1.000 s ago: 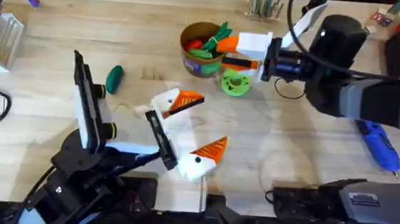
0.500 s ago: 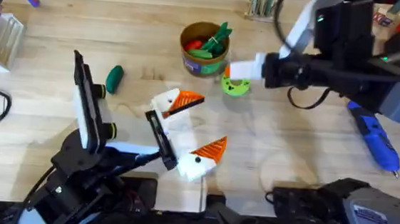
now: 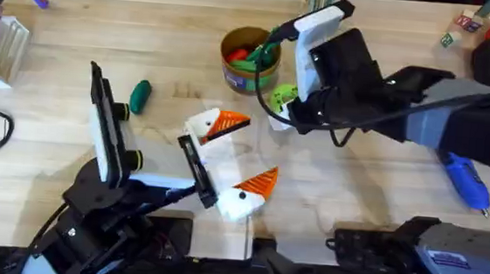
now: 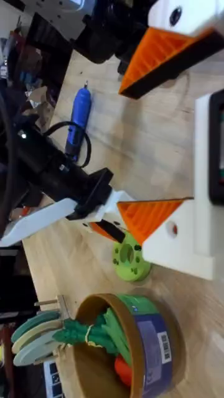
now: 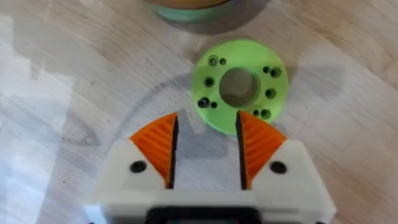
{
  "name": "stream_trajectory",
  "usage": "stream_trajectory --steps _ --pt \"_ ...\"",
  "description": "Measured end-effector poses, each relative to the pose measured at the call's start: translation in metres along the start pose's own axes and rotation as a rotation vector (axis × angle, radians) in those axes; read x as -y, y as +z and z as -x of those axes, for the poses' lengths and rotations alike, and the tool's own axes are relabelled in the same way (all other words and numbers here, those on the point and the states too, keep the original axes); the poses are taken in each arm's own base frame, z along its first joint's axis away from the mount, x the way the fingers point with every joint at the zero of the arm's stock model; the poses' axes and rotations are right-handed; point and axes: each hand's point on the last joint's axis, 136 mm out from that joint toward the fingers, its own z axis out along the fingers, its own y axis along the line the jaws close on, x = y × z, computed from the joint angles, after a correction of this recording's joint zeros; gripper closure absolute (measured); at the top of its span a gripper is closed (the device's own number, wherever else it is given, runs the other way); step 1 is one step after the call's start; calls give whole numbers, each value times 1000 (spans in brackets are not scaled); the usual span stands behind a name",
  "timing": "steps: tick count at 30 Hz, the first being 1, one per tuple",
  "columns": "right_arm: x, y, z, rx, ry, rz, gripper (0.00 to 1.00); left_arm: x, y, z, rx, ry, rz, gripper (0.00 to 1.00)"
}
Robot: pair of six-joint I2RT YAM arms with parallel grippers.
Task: Pick up the gripper from the table and insert it into the empty holder that is missing its gripper. Then pick up a screw, insert it into the mounting hole, and use the screwdriver to tighten it. Finally, clean up the table by picking up the vegetable and placing it into the bucket.
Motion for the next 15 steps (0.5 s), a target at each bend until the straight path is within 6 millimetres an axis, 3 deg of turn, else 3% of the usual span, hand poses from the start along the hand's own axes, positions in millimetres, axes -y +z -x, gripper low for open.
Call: stream_trajectory --steps 3,8,11,15 --pt "2 4 6 -3 -14 -25 544 0 0 0 0 0 0 15" --pt "4 3 23 23 -20 -45 585 0 0 0 0 0 0 15" --pt "5 3 24 26 -24 -49 756 0 0 0 0 0 0 15" --pt "5 3 22 15 -24 -51 772 0 0 0 0 0 0 15"
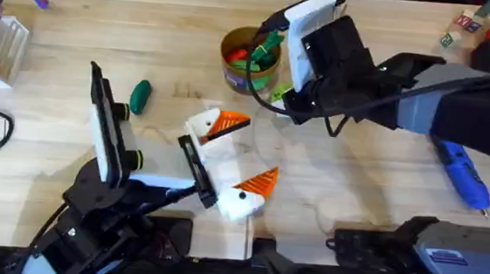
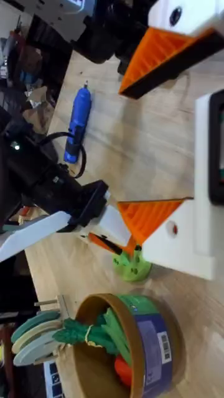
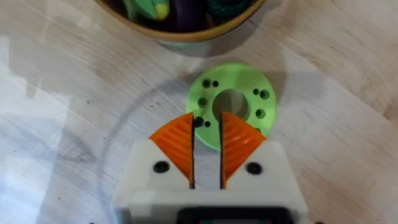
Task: Pick up the gripper from the table and insert it into the empty holder that is missing its gripper. Then pick up a screw, insert it into the mounting hole, and use the screwdriver to tighten it. Finally, clean up the table by picking up the vegetable and placing it into the bucket.
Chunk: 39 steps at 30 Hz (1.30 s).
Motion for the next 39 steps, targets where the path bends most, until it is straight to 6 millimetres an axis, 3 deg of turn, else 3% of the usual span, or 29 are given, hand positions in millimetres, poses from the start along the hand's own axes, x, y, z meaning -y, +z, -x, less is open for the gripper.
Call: stream_trajectory --steps 9,19,28,31,36,39 --pt "-12 11 -9 -42 -30 16 771 0 0 0 0 0 0 14" --pt "-12 12 -9 -43 -36 11 990 0 0 0 0 0 0 14" --pt "-12 11 -9 -53 -37 7 994 0 0 0 0 0 0 15" --pt "-10 6 -9 -80 -39 -4 994 0 0 0 0 0 0 15" --pt "-8 -19 18 -85 -40 -9 994 0 0 0 0 0 0 16" --pt "-8 -36 23 -99 -46 -8 994 0 0 0 0 0 0 15"
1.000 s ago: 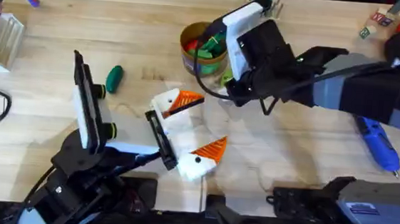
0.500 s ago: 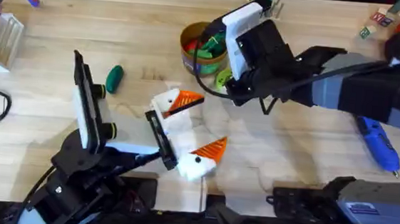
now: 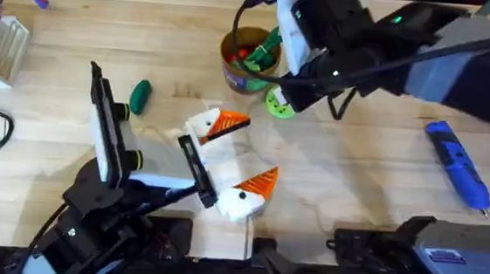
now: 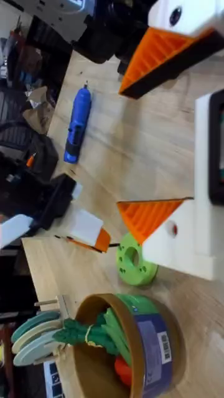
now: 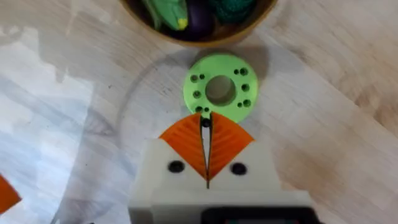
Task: Pick up the gripper from the table and insert it into the empty holder that is missing its gripper. Then pick up a screw, insert it into the mounting hole, and use the screwdriver to tighten it. Finally, clean up the table by picking up the vegetable and placing it into the bucket.
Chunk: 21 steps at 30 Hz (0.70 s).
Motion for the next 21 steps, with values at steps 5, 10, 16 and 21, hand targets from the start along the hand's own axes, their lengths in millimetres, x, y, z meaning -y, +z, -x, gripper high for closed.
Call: stream_trajectory --steps 5,10,16,21 --pt "-5 -45 3 -12 -32 26 994 0 0 0 0 0 0 15" --pt "-36 -104 37 122 -106 112 995 0 0 0 0 0 0 16" --pt "-85 -152 62 271 -218 207 995 0 0 0 0 0 0 15" --pt "-129 -157 56 279 -316 280 995 0 0 0 0 0 0 15"
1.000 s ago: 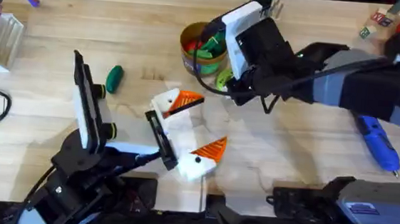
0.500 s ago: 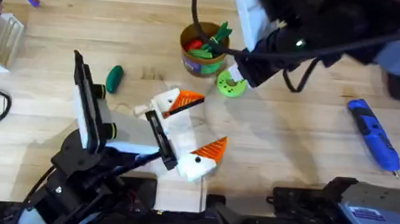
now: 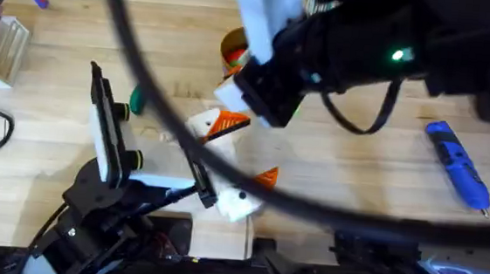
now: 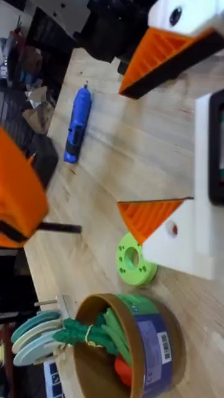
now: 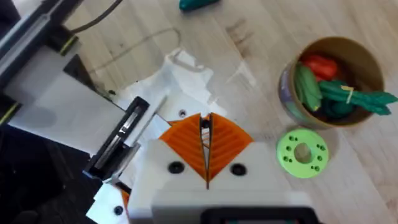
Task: Pick up the gripper from the table and insert it into the empty holder that is missing its gripper. Then pick up a screw, insert it into the mounting hole, and use the screwdriver to tighten it. Finally, clean up the table by picking up the vegetable and placing it into the bucket.
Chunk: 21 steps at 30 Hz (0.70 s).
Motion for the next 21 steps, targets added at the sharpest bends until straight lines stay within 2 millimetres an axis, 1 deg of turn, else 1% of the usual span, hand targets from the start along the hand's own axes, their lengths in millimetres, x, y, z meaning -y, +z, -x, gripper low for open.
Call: stream_trajectory --steps 3,8,11,21 --pt "-14 10 -2 -21 -23 31 995 0 0 0 0 0 0 15" --pt "-24 25 -5 -56 -17 75 995 0 0 0 0 0 0 15" --pt "-27 30 -7 -70 -10 93 995 0 0 0 0 0 0 15" --pt "-30 32 -10 -84 -6 111 995 0 0 0 0 0 0 14"
